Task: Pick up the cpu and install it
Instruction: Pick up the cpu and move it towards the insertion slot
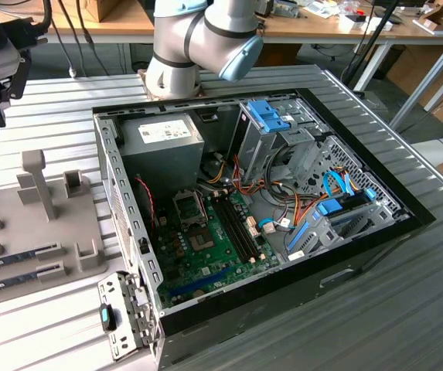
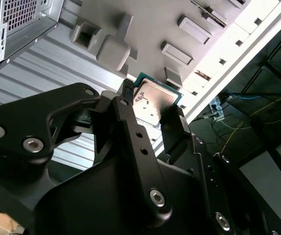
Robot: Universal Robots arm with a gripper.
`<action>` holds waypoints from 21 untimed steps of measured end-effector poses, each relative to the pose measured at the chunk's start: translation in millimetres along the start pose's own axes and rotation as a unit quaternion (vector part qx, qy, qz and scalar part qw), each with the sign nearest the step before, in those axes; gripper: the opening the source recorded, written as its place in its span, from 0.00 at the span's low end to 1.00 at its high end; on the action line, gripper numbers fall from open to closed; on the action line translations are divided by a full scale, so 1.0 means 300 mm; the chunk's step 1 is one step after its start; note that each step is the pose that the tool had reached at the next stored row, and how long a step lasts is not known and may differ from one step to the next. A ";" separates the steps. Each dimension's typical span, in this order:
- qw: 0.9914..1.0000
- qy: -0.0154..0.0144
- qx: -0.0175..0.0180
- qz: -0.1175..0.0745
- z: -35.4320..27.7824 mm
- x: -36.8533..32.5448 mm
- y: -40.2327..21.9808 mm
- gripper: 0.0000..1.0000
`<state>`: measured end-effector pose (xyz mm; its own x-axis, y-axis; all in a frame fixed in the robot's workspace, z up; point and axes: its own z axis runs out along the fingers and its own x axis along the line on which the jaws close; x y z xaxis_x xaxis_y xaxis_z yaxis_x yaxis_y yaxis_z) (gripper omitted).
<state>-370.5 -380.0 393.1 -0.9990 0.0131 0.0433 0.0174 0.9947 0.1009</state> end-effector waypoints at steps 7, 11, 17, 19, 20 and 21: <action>1.000 0.000 0.000 0.000 -0.001 -0.021 0.000 0.47; 1.000 0.000 0.000 0.000 -0.001 -0.030 0.001 0.47; 1.000 0.000 0.000 0.000 -0.002 -0.042 0.001 0.47; 1.000 0.000 0.000 0.000 -0.002 -0.046 0.001 0.47; 1.000 0.000 0.000 0.000 -0.002 -0.048 0.001 0.47; 1.000 0.000 0.000 0.000 -0.002 -0.050 0.001 0.47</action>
<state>-355.3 -380.0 393.1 -0.9990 0.0131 0.0433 0.0174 0.9947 0.1009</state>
